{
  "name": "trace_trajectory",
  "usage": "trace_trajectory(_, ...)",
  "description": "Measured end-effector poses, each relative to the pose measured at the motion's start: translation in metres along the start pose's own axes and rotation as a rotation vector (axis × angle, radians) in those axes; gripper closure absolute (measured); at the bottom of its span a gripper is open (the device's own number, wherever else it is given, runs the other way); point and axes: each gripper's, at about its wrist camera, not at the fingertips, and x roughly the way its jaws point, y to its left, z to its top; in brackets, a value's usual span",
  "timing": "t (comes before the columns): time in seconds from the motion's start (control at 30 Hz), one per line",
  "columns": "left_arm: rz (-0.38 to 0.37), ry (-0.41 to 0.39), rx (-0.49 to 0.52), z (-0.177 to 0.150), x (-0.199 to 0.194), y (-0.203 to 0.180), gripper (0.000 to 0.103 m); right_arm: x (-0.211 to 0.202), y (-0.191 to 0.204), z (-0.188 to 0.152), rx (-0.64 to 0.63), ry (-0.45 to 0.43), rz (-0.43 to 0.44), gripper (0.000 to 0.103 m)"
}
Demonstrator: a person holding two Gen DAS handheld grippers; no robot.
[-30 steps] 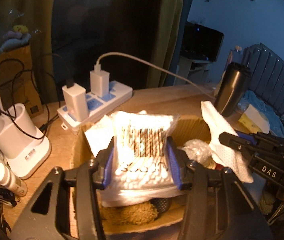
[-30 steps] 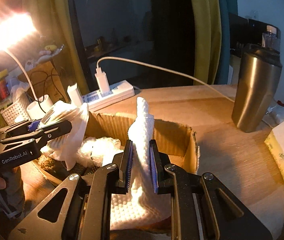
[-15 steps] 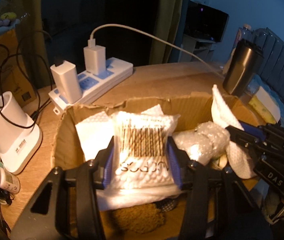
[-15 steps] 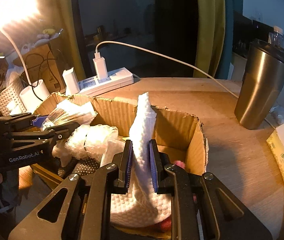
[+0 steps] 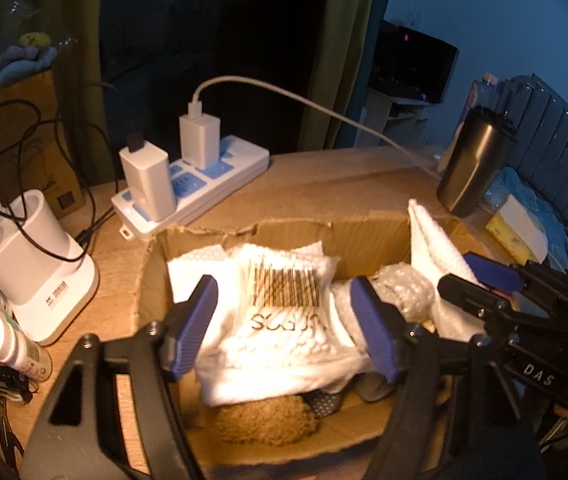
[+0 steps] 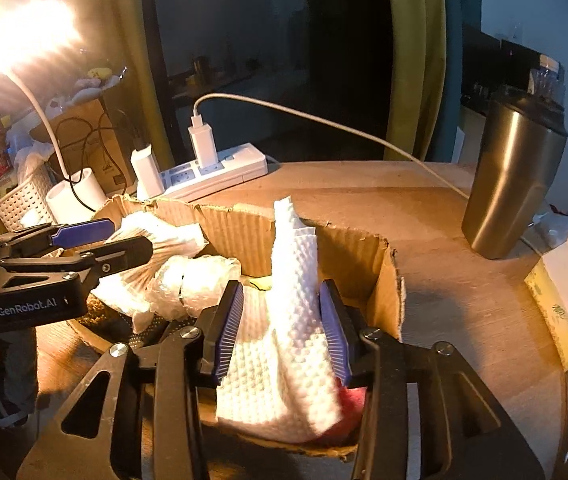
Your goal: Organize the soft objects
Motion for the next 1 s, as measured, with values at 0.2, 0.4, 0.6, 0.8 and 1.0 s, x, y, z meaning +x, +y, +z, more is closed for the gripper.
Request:
trace_trajectory(0.2, -0.002, -0.039, 0.005, 0.002, -0.017, -0.004, 0.033, -0.014, 0.001, 0.001, 0.002, -0.021, -0.016, 0.060)
trace_trajectory(0.4, -0.012, -0.077, 0.012, -0.001, -0.039, -0.008, 0.033, -0.033, 0.005, 0.001, 0.004, -0.045, -0.023, 0.048)
trace_trajectory(0.6, -0.025, -0.111, 0.028, -0.004, -0.060, -0.016, 0.032, -0.050, 0.009, -0.001, -0.002, -0.063, -0.036, 0.037)
trace_trajectory(0.8, -0.030, -0.146, 0.039, -0.008, -0.080, -0.023, 0.030, -0.070, 0.012, 0.000, -0.005, -0.092, -0.050, 0.033)
trace_trajectory(1.0, -0.034, -0.193, 0.051, -0.010, -0.103, -0.029, 0.029, -0.092, 0.015, 0.000, -0.009, -0.129, -0.067, 0.032)
